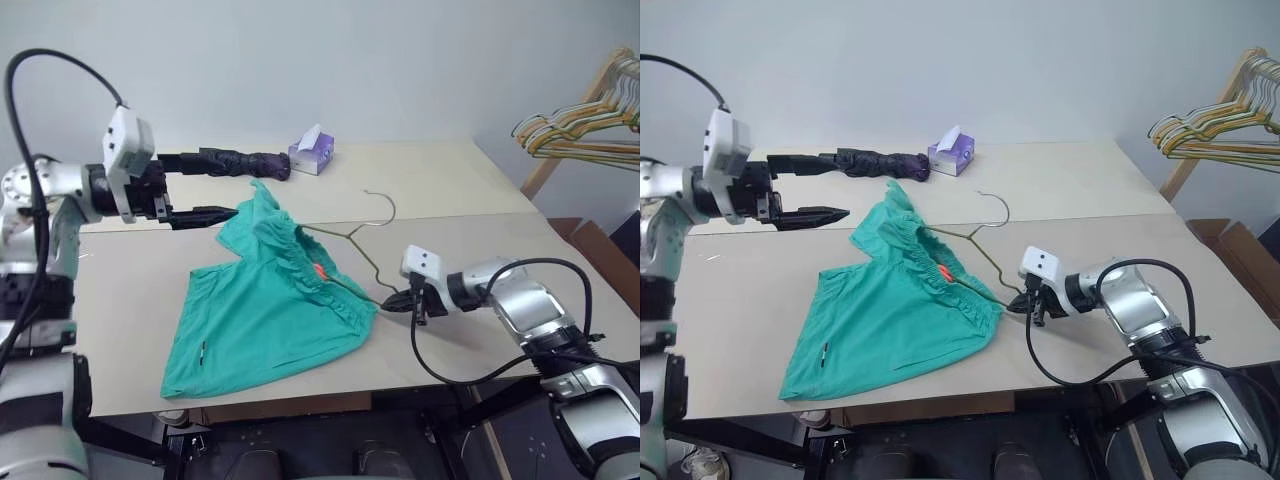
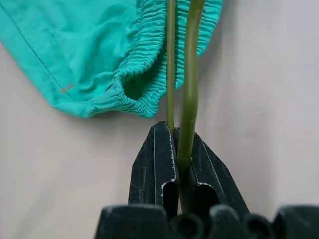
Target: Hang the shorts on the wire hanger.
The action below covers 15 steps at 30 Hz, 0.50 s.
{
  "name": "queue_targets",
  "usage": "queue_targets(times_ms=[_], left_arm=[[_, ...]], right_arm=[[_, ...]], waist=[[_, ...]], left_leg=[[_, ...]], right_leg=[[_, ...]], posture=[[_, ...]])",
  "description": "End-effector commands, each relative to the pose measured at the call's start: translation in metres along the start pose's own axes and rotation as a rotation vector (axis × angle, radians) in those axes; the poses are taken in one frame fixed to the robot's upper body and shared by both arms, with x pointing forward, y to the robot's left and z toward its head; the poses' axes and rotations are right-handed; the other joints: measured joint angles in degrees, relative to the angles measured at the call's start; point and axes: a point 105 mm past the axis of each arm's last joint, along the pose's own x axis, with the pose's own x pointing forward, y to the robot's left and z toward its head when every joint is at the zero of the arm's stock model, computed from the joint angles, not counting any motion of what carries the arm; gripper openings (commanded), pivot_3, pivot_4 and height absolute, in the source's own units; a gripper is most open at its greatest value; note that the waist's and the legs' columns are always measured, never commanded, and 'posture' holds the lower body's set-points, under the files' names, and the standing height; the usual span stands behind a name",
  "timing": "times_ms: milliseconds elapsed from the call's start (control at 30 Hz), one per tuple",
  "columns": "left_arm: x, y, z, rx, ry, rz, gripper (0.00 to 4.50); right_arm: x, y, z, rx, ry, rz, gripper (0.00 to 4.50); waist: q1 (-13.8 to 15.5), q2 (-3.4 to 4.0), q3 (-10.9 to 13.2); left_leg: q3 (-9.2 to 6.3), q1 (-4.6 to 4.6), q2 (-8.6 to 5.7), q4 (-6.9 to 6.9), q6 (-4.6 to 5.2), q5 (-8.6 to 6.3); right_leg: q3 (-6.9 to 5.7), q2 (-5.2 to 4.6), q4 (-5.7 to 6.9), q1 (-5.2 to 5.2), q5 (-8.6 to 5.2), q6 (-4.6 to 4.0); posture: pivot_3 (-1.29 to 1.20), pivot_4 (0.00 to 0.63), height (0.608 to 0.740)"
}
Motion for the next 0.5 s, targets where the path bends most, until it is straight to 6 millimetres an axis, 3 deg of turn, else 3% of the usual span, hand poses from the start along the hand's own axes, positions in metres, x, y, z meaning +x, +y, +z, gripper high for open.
queue_targets(times_ms=[33,500], left_arm=[[0.003,-0.002,-0.005,0.018,0.056,-0.136,4.48],[0.046,-0.006,-0.018,0.031,0.225,-0.330,4.48]], right_arm=[[-0.004,-0.004,0.029,-0.151,-0.020,-0.044,0.00],[0.003,0.003,0.045,-0.247,0.036,-0.040,0.00]], waist=[[-0.01,0.00,0.00],[-0.90,-0.01,0.01]], left_leg=[[0.00,-0.02,0.00,0.01,0.00,0.00],[-0.08,-0.35,0.02,0.28,0.07,-0.04]], right_leg=[[-0.01,0.00,0.02,0.00,0.00,0.00],[-0.05,-0.01,0.05,-0.19,-0.04,0.05]], posture=[[0.05,0.000,0.740],[0.02,0.000,0.740]])
